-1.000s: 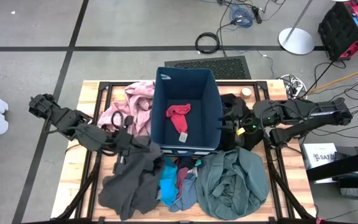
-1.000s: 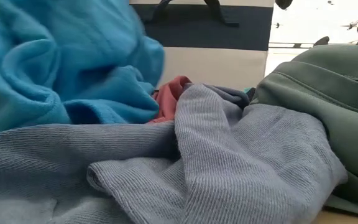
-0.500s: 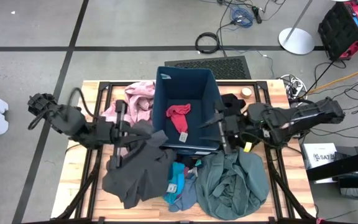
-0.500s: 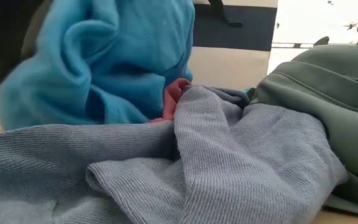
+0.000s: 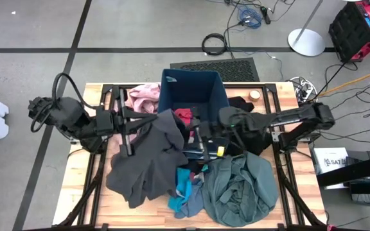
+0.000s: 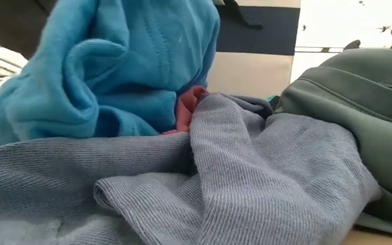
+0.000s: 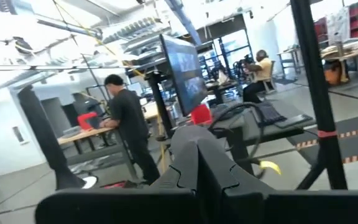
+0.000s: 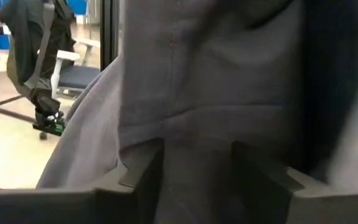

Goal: Sort clothes
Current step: Move the gray cargo shorts to the right of the table

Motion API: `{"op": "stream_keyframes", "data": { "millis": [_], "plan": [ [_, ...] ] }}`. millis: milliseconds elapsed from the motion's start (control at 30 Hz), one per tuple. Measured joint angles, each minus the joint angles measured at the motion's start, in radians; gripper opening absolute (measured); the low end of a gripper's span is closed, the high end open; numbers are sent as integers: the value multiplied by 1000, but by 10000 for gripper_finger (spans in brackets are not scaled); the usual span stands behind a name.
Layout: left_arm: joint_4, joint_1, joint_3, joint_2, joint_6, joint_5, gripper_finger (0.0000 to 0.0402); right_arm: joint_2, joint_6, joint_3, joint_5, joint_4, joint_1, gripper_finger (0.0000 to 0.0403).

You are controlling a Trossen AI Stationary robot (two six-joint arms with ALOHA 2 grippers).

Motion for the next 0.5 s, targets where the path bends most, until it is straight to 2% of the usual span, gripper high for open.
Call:
{"op": "stream_keyframes", "data": {
  "millis": [100,267,367,500],
  "plan": [
    [14,16,0,0,0,5,0,59,19,99,-47,-73,-3,219],
    [14,30,0,0,1,37,0,155,22,235,-250,-138,-2,284],
    [14,35,0,0,1,49,0,202,22,303,-288,-146,-1,317],
    [14,39,0,0,4,49,0,264,20,384,-289,-147,-2,350]
  ]
}}
